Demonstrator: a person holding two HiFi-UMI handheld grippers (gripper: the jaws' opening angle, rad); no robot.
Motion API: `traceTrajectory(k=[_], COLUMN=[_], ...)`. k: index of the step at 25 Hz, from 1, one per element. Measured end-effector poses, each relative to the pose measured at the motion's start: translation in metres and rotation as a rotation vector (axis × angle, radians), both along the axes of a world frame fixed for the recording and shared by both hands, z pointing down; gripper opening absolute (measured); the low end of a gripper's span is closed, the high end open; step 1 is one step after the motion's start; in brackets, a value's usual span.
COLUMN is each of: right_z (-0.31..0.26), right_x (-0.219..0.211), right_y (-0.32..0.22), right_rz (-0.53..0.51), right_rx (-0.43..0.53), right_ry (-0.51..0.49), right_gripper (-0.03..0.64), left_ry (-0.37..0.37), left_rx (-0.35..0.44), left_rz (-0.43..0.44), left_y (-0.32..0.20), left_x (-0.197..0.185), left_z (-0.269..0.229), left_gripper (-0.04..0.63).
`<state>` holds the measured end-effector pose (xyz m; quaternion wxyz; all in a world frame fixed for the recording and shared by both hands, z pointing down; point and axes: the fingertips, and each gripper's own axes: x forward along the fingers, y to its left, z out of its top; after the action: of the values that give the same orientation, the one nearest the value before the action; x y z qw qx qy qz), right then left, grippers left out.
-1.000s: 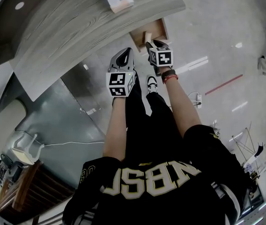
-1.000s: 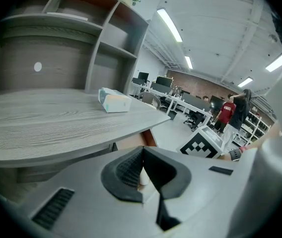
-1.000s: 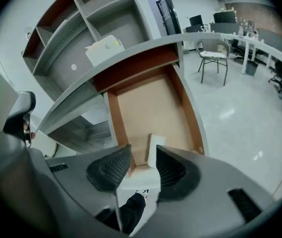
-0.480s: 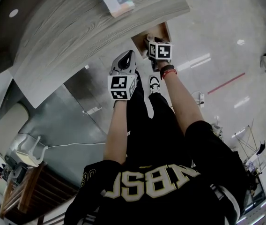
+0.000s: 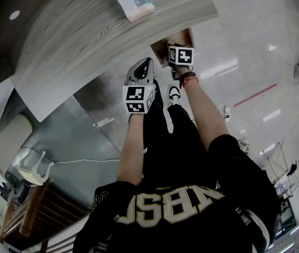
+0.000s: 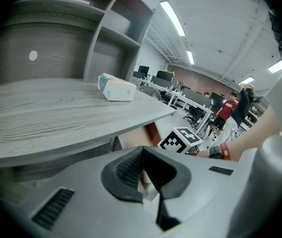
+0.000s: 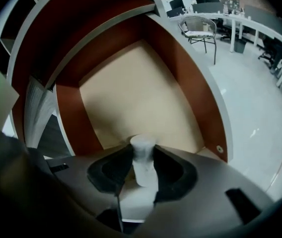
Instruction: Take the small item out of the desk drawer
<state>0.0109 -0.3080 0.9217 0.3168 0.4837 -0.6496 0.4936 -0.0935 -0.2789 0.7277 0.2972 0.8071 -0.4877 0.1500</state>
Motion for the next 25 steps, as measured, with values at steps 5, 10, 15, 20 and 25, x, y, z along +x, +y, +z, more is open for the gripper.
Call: traceTrajectory(k=[5,10,15,20,25], right_z=[-0.001,-0.014,-0.033,-0.064,-0.099], right_x=[0.002,0.006,0.01,0.013,0.018], right_y=[-0.002,-0.003,0.004,0.013,0.028], right_rz=[0.0,-0.001,0.001,-0.025,-0.055], right_rx=[-0.002,0.022,0.045,0.099,0.156], right_ry=[-0.011,-0.02,-0.034,-0.04,-0.048], right_gripper=[0.129,0.129,0.13,0.13,0.13], left_ry=[-0.009,-0.018,-0.032,-0.041,-0.048], left_rx=[0.005,0.007,0.01,0.029,0.058], left_rz=[-0.012,-0.034,-0.059,-0.086,-0.118], left_y=[-0.005,-0.002,0.006,0.017,0.03], left_x=[-0.002,-0.006,-0.01,-0.013,-0.015], left_z=[-0.002,-0.005,-0.01,-0.025,-0.047], left_gripper=[0.014,0.014,0.014,0.014,0.014])
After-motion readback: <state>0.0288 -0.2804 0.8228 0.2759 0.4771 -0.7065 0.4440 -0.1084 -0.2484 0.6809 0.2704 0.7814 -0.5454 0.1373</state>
